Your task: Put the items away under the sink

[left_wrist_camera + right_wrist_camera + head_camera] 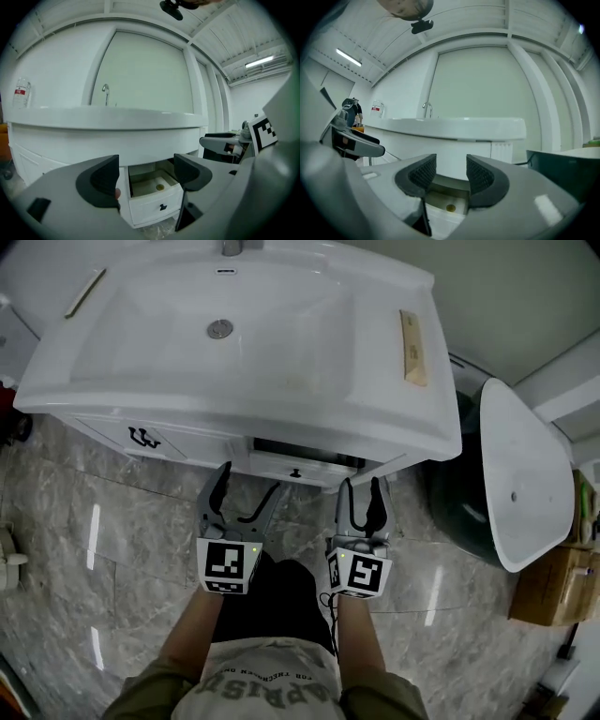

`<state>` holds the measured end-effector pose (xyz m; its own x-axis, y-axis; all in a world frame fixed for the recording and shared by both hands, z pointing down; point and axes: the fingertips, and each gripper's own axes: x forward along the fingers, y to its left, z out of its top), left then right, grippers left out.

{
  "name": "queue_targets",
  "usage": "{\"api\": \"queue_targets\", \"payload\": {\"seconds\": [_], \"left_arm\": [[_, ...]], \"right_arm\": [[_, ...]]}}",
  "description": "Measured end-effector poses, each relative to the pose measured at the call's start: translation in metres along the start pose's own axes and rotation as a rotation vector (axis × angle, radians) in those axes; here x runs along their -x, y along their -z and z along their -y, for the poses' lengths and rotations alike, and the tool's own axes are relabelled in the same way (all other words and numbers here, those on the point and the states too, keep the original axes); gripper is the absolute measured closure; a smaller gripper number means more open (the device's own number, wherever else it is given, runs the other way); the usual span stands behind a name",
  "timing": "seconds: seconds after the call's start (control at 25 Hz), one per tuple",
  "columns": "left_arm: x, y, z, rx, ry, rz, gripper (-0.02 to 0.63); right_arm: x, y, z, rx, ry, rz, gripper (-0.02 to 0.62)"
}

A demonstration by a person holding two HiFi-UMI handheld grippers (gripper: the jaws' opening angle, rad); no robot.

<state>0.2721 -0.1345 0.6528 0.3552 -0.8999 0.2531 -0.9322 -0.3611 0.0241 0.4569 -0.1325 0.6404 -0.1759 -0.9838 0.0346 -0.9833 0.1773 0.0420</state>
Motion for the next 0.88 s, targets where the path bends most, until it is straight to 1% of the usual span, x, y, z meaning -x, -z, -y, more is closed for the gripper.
{"api": "queue_targets", "payload": {"seconds": [0.28,0.36,0.4,0.44,0.48,0.56,0.6,0.64,0.72,0.76,0.8,0.88], "left_arm": [[0.062,-0.106,0.011,0.000,-0.037,-0.011,0.242],[0.082,-0.134,0.014,0.002,-0.055,-0.012,0.260],[0.092,-0.148,0.015,0.005,-0.070,-0.011,0.300],[0.104,-0.161,0.015,0.008,-0.085,-0.010,0.345],[0.115,-0.172,0.017,0.010,-0.098,-0.010,0.374],[0.138,-0.196,0.022,0.011,-0.119,-0.008,0.424],[0.149,-0.209,0.024,0.009,-0.133,0.004,0.460],[0.160,-0.222,0.027,0.003,-0.150,0.023,0.497],[0.181,-0.241,0.031,-0.006,-0.177,0.056,0.558],[0.190,-0.248,0.033,-0.004,-0.182,0.067,0.574],[0.199,-0.254,0.036,0.002,-0.185,0.077,0.583],[0.213,-0.266,0.043,0.017,-0.187,0.101,0.595]], "right_arm": [[0.044,-0.122,-0.002,0.036,-0.006,-0.031,0.405],[0.056,-0.157,-0.003,0.057,-0.015,-0.041,0.407],[0.064,-0.174,-0.003,0.060,-0.015,-0.042,0.409],[0.072,-0.190,-0.002,0.055,-0.011,-0.041,0.490],[0.080,-0.205,-0.001,0.045,-0.008,-0.040,0.526],[0.097,-0.232,0.002,0.024,-0.004,-0.038,0.529],[0.106,-0.245,0.003,0.019,-0.002,-0.038,0.530],[0.113,-0.257,0.004,0.022,-0.003,-0.038,0.567],[0.127,-0.280,0.004,0.034,-0.007,-0.035,0.573],[0.134,-0.290,0.004,0.036,-0.011,-0.029,0.575],[0.141,-0.299,0.004,0.035,-0.015,-0.021,0.594],[0.154,-0.314,0.003,0.038,-0.022,-0.007,0.594]]}}
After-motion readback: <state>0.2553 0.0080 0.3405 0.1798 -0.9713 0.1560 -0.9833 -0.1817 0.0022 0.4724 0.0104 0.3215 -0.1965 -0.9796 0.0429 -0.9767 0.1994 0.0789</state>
